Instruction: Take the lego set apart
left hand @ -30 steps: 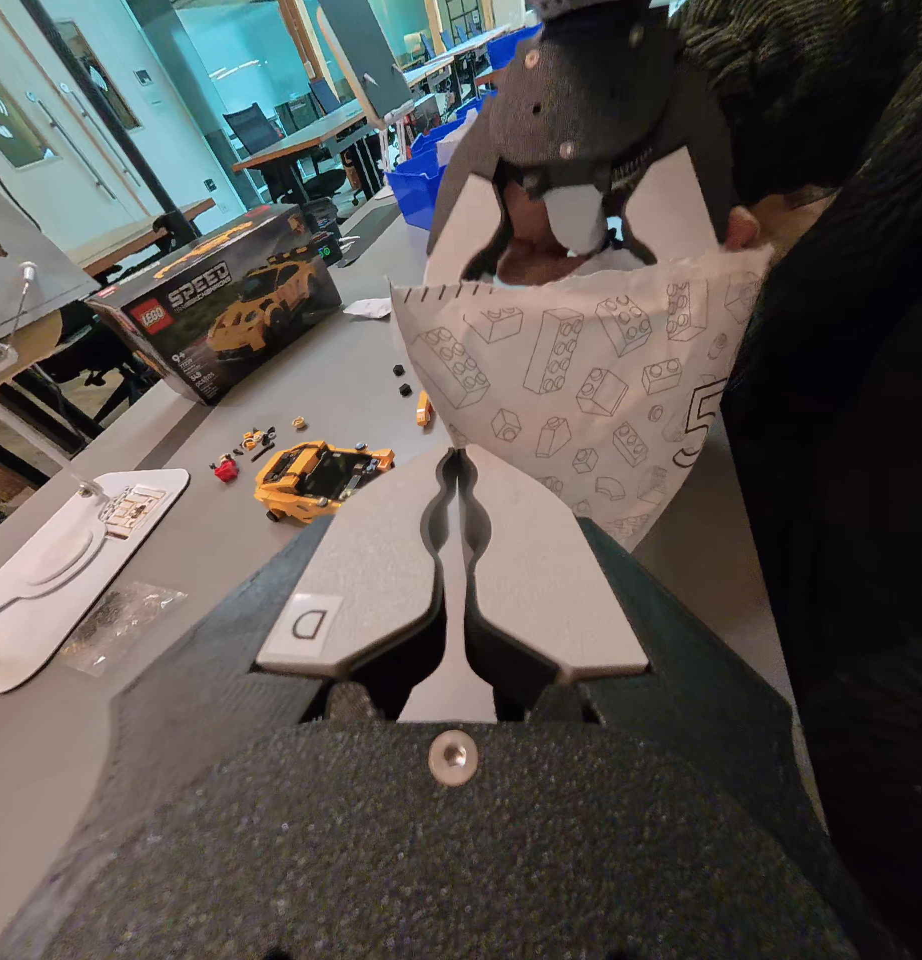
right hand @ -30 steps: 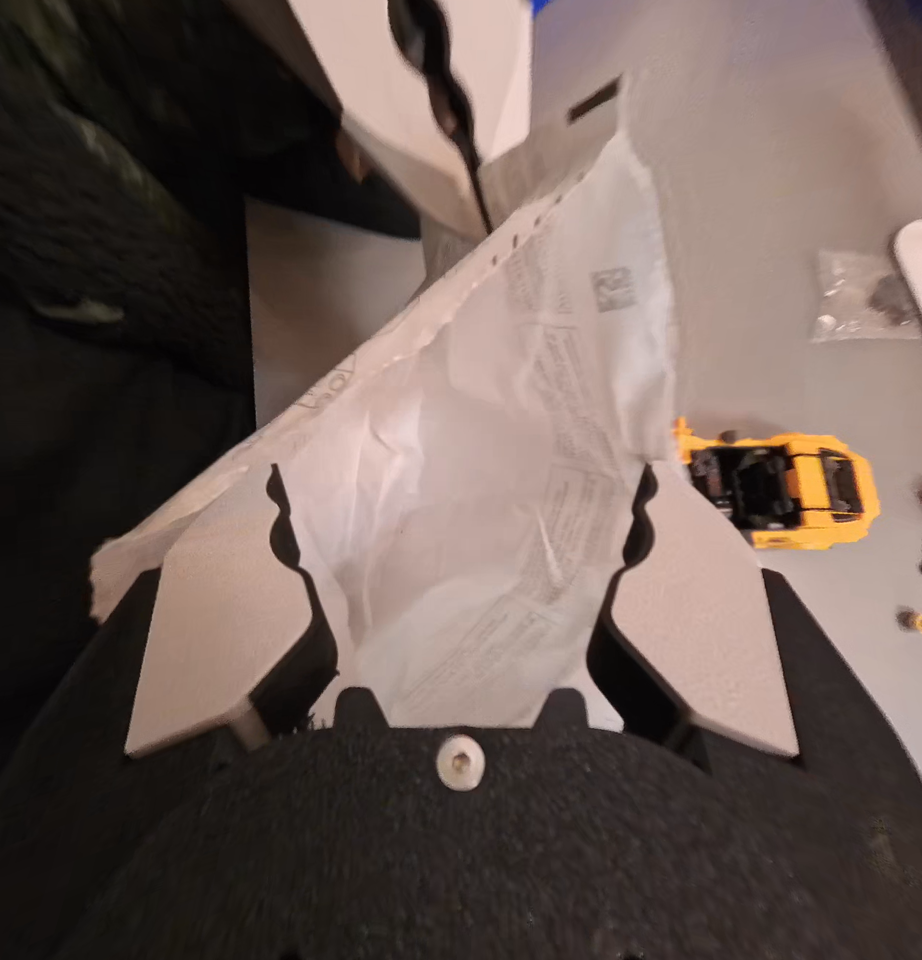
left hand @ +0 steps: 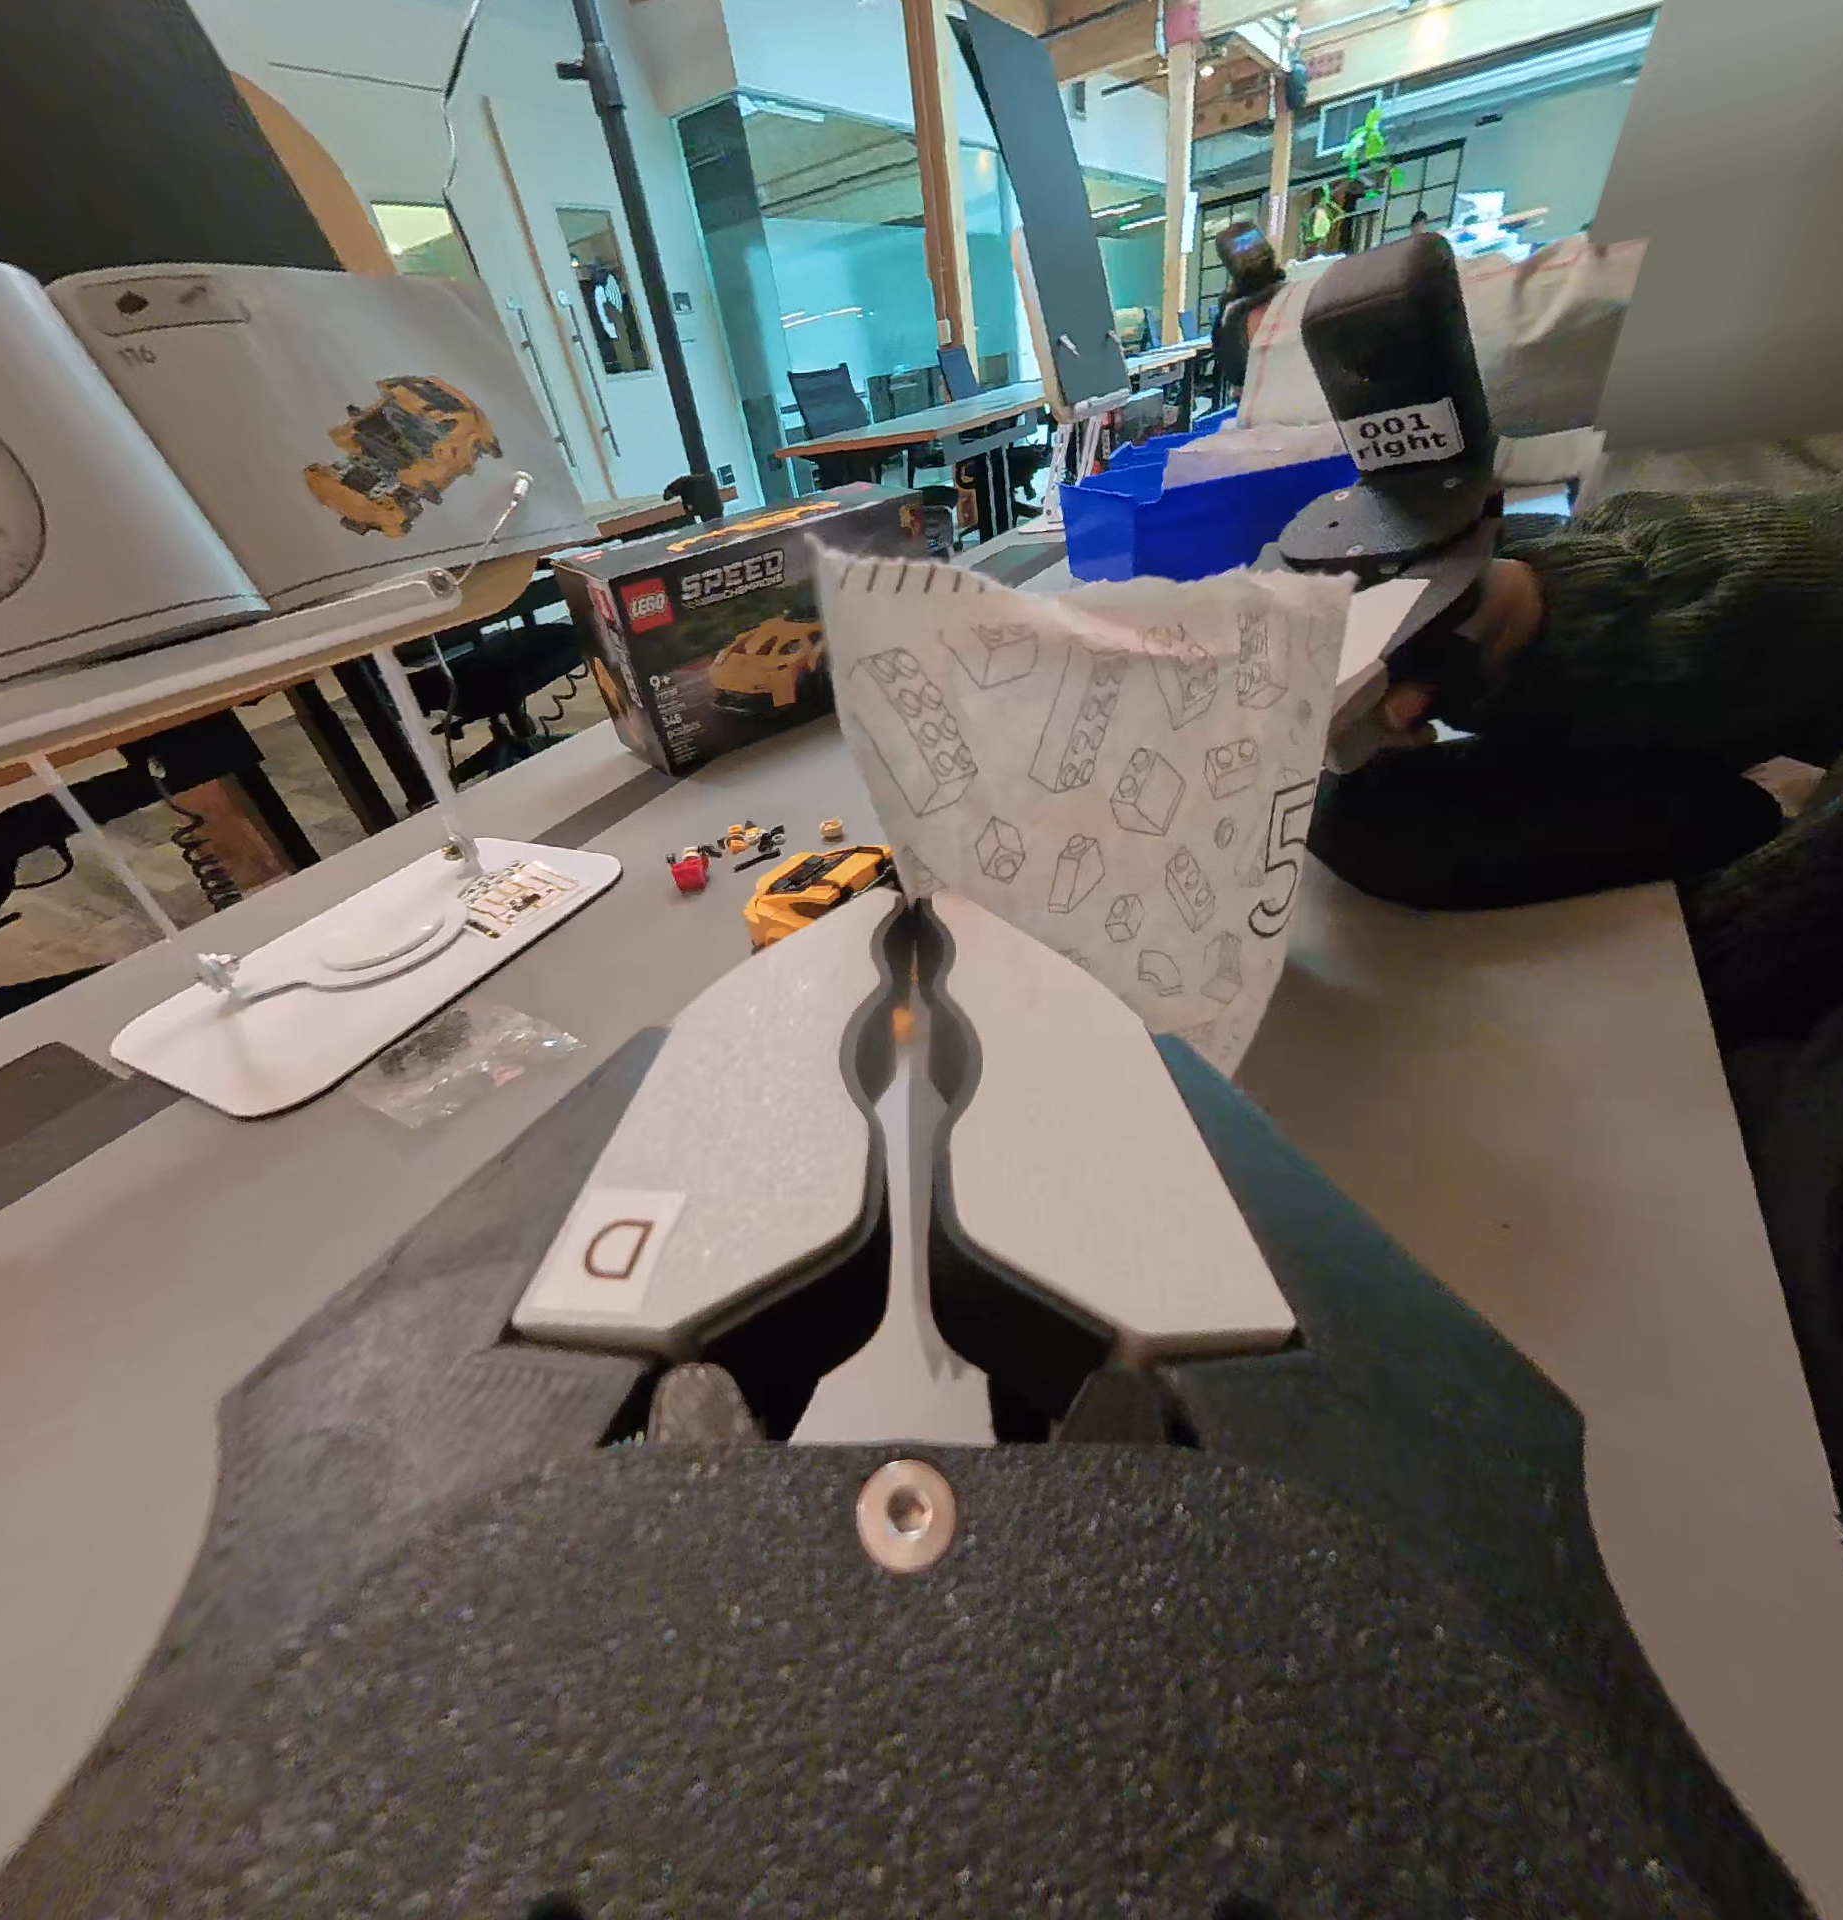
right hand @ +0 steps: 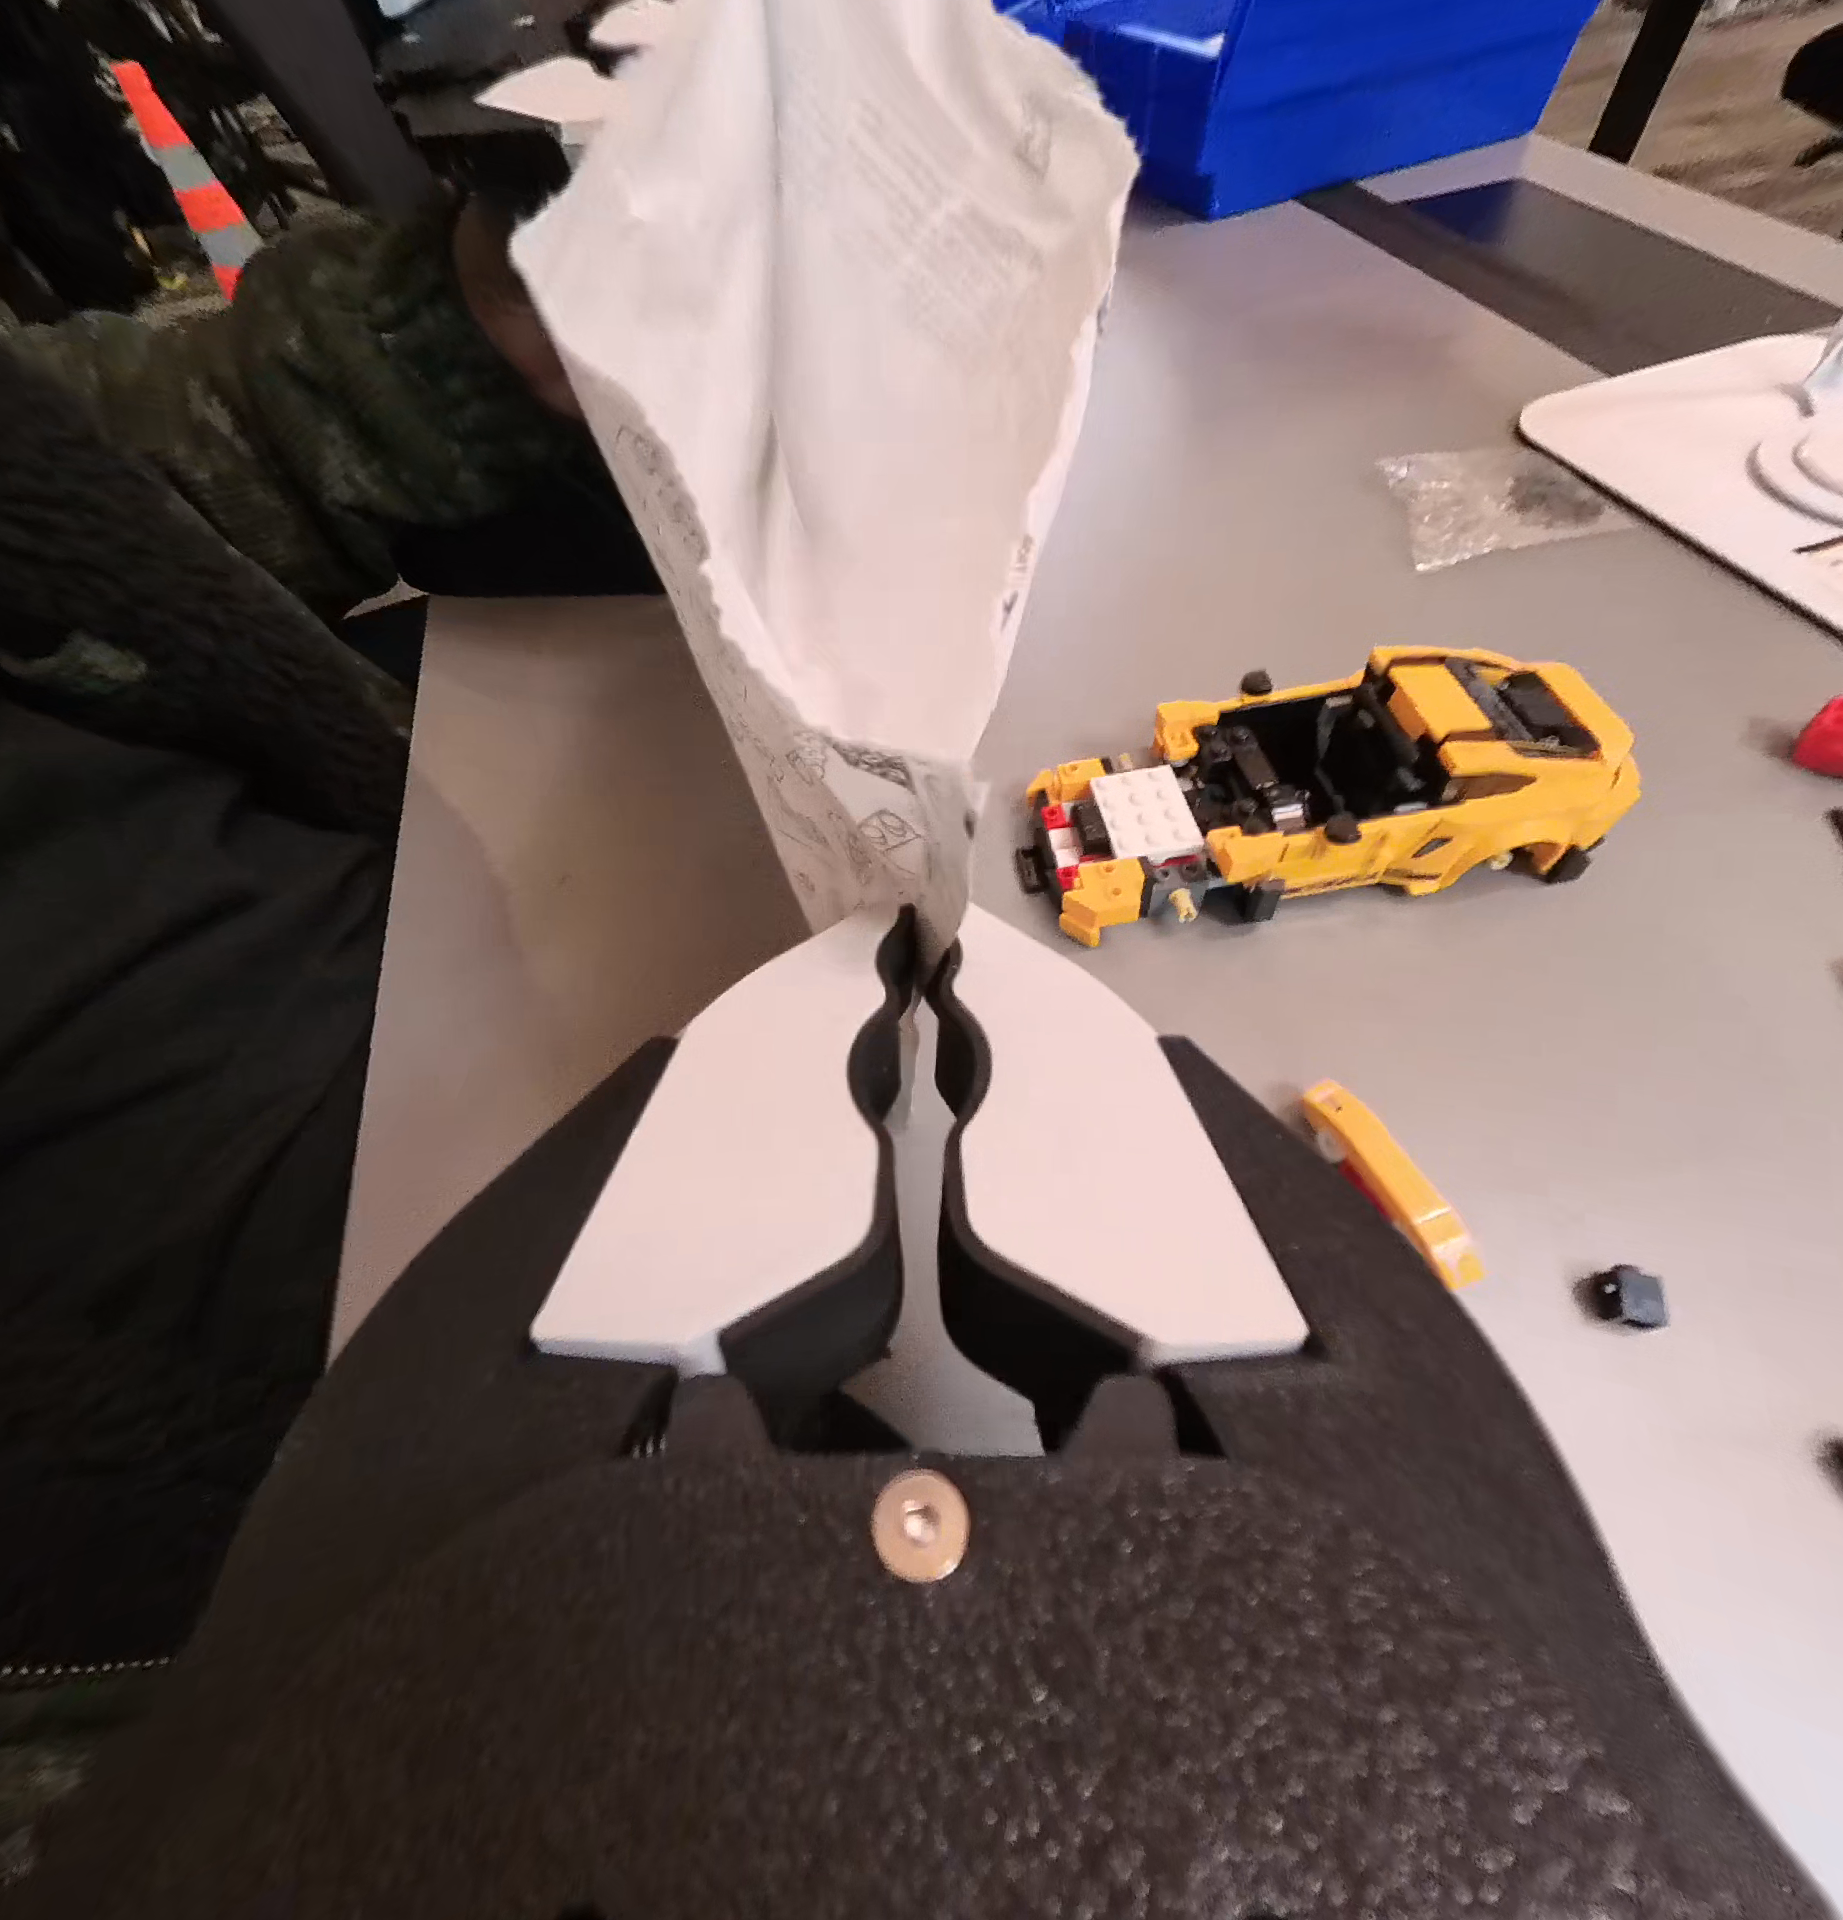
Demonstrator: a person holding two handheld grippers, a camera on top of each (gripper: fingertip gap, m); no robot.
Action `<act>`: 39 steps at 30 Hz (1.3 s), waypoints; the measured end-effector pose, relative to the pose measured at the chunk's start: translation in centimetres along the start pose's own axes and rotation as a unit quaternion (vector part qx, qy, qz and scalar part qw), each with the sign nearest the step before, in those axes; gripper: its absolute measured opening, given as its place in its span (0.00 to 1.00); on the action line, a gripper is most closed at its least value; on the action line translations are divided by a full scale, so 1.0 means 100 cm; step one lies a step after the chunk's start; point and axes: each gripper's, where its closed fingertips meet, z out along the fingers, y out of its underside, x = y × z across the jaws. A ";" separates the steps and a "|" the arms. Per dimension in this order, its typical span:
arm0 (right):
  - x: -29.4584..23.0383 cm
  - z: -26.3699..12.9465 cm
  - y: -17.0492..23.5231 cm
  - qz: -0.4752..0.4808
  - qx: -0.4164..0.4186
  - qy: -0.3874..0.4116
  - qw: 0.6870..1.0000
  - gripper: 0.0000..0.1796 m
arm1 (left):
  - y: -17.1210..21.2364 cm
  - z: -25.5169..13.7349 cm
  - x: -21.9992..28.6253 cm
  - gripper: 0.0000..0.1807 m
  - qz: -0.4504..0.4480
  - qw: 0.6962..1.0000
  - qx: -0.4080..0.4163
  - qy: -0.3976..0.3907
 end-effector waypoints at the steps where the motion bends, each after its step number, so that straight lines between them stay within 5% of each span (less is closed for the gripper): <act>1: 0.002 0.000 -0.003 -0.008 -0.001 0.001 1.000 0.00 | 0.000 -0.001 -0.002 0.00 -0.007 1.000 -0.001 -0.003; 7: 0.008 0.009 -0.018 -0.038 0.001 -0.015 0.999 0.00 | -0.013 -0.020 -0.016 0.10 -0.047 0.998 0.000 -0.034; 12: 0.014 0.022 -0.021 -0.052 0.002 -0.029 0.998 0.00 | -0.030 -0.093 -0.065 0.10 -0.064 0.981 -0.034 -0.180; 15: 0.018 0.028 -0.021 -0.067 0.004 -0.024 0.997 0.00 | -0.032 -0.170 -0.114 0.06 -0.055 0.932 -0.096 -0.346; 21: 0.020 0.028 -0.019 -0.092 0.004 -0.023 0.996 0.00 | 0.002 -0.345 -0.191 0.13 -0.140 0.769 -0.246 -0.574; 26: 0.020 0.024 -0.021 -0.095 0.006 -0.024 0.995 0.00 | 0.070 -0.420 -0.235 0.24 -0.300 0.686 -0.338 -0.570; 30: 0.020 0.022 -0.021 -0.094 0.009 -0.021 0.995 0.00 | 0.113 -0.413 -0.243 0.33 -0.428 0.661 -0.363 -0.498; 39: 0.019 0.020 -0.021 -0.089 0.014 -0.021 0.996 0.00 | 0.154 -0.416 -0.240 0.09 -0.444 0.608 -0.444 -0.485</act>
